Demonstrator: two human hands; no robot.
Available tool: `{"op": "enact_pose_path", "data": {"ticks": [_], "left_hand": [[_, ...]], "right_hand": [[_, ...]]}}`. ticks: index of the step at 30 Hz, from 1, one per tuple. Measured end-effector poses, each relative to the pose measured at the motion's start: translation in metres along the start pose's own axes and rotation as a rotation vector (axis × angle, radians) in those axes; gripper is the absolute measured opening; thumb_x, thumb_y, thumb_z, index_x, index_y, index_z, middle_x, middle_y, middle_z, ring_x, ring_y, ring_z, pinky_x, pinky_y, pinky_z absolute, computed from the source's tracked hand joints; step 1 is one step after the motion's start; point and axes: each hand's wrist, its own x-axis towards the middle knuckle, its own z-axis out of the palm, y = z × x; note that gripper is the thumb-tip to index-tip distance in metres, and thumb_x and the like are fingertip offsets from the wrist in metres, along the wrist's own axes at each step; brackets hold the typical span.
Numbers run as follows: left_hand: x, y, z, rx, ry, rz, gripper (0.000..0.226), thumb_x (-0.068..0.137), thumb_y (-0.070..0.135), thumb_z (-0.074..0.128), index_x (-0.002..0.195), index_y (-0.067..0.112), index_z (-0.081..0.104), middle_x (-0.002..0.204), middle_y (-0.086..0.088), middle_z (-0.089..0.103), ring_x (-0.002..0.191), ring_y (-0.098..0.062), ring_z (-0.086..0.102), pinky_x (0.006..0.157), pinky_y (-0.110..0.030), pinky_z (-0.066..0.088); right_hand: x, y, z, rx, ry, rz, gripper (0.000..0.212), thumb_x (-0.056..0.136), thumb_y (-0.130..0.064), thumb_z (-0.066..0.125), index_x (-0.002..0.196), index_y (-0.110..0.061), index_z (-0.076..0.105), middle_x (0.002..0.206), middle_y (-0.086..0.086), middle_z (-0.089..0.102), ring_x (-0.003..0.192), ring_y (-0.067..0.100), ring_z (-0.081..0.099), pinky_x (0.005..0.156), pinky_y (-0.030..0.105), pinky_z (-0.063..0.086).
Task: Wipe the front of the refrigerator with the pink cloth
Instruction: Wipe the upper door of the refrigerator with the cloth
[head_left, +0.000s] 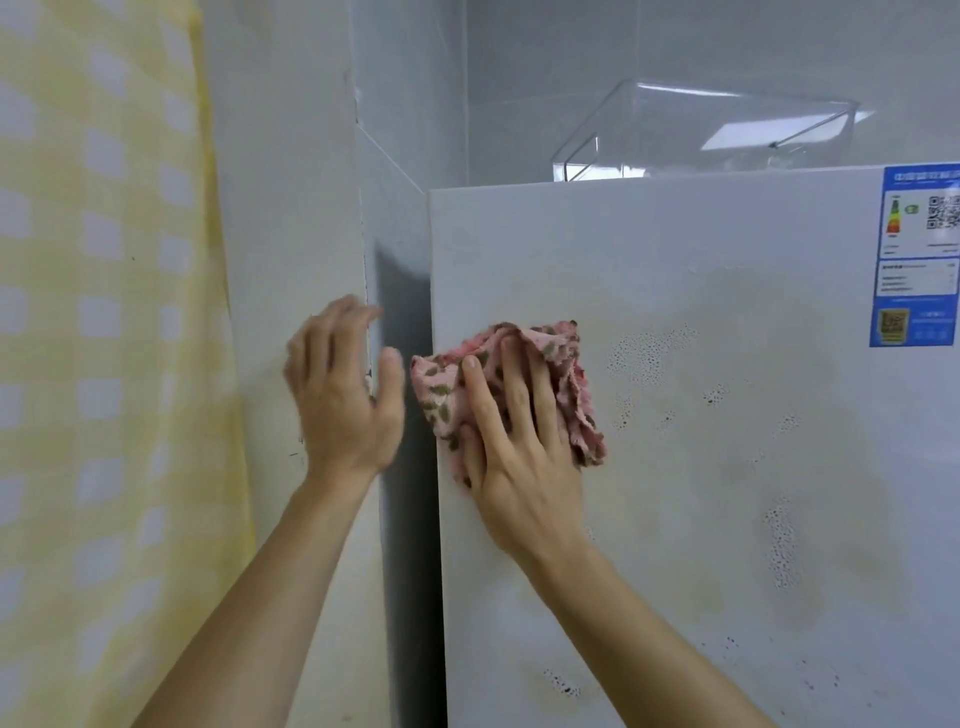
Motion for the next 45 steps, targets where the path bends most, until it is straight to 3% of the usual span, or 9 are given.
{"op": "enact_pose_path", "data": {"ticks": [3,7,10,17,26,35,41,45], "left_hand": [[0.007,-0.021,0.003,0.131,0.038,-0.094,0.048,0.1,0.03,0.048,0.144,0.011,0.053,0.154,-0.011,0.048,0.139,-0.036,0.042,0.115,-0.048,0.032],[0.016,-0.03,0.01,0.217,0.025,-0.001,0.055,0.099,0.035,0.052,0.15,0.014,0.046,0.161,-0.011,0.04,0.146,-0.034,0.035,0.117,-0.049,0.026],[0.024,-0.034,0.01,0.248,0.038,0.009,0.058,0.094,0.038,0.059,0.148,0.019,0.049,0.157,-0.013,0.043,0.141,-0.037,0.039,0.112,-0.051,0.031],[0.026,-0.037,0.01,0.28,0.025,0.011,0.063,0.091,0.04,0.059,0.151,0.022,0.047,0.158,-0.014,0.041,0.141,-0.038,0.038,0.112,-0.053,0.032],[0.025,-0.04,0.008,0.266,0.009,0.02,0.064,0.091,0.041,0.061,0.151,0.024,0.046,0.159,-0.011,0.04,0.144,-0.034,0.034,0.114,-0.054,0.03],[0.024,-0.041,0.011,0.275,0.034,0.015,0.063,0.091,0.04,0.061,0.151,0.024,0.048,0.158,-0.011,0.042,0.142,-0.036,0.037,0.112,-0.055,0.034],[0.025,-0.047,0.007,0.253,0.011,0.028,0.064,0.09,0.044,0.062,0.151,0.026,0.049,0.158,-0.009,0.042,0.14,-0.037,0.039,0.11,-0.056,0.035],[0.026,-0.045,0.005,0.215,-0.005,0.011,0.064,0.09,0.048,0.062,0.151,0.028,0.05,0.158,-0.008,0.042,0.14,-0.037,0.038,0.112,-0.053,0.031]], "right_hand": [[0.016,0.01,0.005,-0.088,0.0,-0.049,0.058,0.112,-0.037,0.044,0.165,-0.018,0.03,0.173,0.013,0.02,0.162,0.029,0.015,0.132,0.045,0.013],[0.044,0.009,0.009,-0.172,0.041,-0.057,0.07,0.109,-0.057,0.042,0.165,-0.017,0.03,0.173,0.017,0.019,0.162,0.033,0.014,0.133,0.048,0.007],[0.066,0.003,0.014,-0.201,0.055,-0.032,0.076,0.105,-0.066,0.041,0.166,-0.022,0.027,0.173,0.016,0.017,0.162,0.035,0.011,0.133,0.049,0.003],[0.116,-0.009,0.014,-0.201,0.051,0.05,0.071,0.109,-0.058,0.034,0.169,-0.025,0.015,0.175,0.016,0.004,0.162,0.037,0.0,0.131,0.054,-0.006],[0.039,-0.001,0.012,-0.185,0.041,0.037,0.072,0.105,-0.06,0.046,0.166,-0.027,0.028,0.174,0.012,0.016,0.162,0.036,0.011,0.131,0.057,0.0],[0.15,0.009,0.004,-0.184,0.118,0.087,0.07,0.106,-0.061,0.035,0.166,-0.027,0.026,0.174,0.014,0.016,0.162,0.036,0.011,0.129,0.06,0.0],[0.081,0.012,0.005,-0.162,0.127,0.133,0.067,0.107,-0.059,0.04,0.165,-0.027,0.03,0.173,0.013,0.019,0.161,0.037,0.014,0.13,0.06,0.006],[0.018,0.019,0.002,-0.198,0.035,0.113,0.07,0.105,-0.059,0.045,0.166,-0.029,0.026,0.175,0.01,0.014,0.162,0.035,0.01,0.131,0.058,0.001]]}}
